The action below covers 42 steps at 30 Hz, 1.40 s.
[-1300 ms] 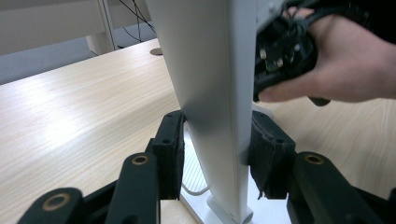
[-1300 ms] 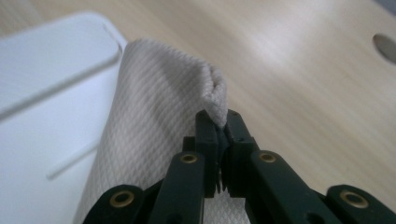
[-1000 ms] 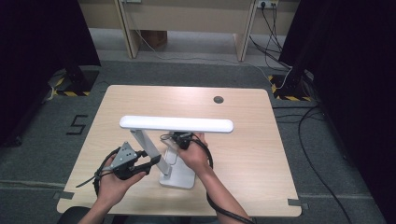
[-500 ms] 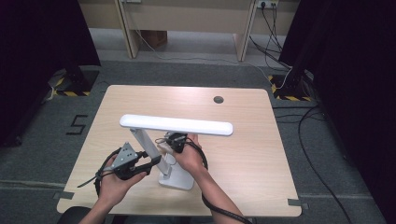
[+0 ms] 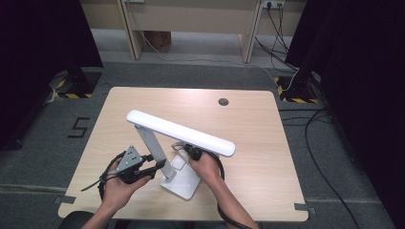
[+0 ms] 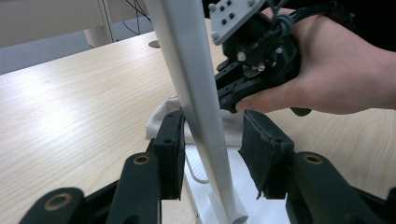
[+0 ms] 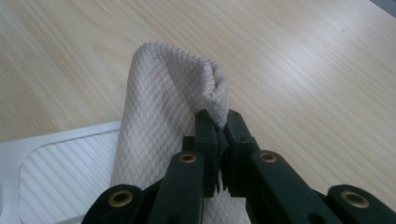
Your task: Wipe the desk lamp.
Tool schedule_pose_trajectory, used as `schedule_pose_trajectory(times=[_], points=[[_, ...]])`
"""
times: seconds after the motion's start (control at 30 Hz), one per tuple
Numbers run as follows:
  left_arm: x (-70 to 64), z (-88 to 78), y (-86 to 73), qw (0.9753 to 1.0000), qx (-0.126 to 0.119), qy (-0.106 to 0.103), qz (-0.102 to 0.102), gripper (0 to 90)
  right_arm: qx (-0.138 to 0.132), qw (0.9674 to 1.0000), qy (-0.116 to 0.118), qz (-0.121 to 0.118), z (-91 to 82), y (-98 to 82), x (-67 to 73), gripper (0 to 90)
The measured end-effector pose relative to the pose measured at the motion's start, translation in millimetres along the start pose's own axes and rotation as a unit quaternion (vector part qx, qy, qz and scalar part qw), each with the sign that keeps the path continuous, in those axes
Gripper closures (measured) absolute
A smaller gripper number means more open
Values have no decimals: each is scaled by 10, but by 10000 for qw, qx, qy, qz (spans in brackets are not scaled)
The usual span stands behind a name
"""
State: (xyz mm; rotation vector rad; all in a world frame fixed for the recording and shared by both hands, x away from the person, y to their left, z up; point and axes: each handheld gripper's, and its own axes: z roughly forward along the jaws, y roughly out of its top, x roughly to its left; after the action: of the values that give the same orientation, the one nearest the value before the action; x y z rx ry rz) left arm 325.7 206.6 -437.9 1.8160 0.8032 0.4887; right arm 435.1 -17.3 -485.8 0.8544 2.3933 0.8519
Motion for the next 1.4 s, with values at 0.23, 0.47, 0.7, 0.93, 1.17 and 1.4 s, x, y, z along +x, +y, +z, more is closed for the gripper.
schedule_pose_trajectory(times=[0.23,0.47,0.7,0.93,1.17,1.4], points=[[44,4,-3,9999,-17,73,-70,583,82,9999,-79,-57,-111,-171,-40,870],[52,15,3,10000,3,77,-58,582,106,9998,-171,-2,-257,-369,-82,870],[51,9,7,10000,10,74,-53,581,208,9994,-256,-80,-387,-512,-118,870],[50,1,12,10000,28,62,-46,575,493,9981,-353,-102,-445,-637,-192,869],[48,0,14,10000,33,57,-36,569,734,9944,-743,157,-472,-700,-399,869],[59,2,19,10000,15,30,-86,570,701,9899,-1151,437,-519,-673,-691,868]])
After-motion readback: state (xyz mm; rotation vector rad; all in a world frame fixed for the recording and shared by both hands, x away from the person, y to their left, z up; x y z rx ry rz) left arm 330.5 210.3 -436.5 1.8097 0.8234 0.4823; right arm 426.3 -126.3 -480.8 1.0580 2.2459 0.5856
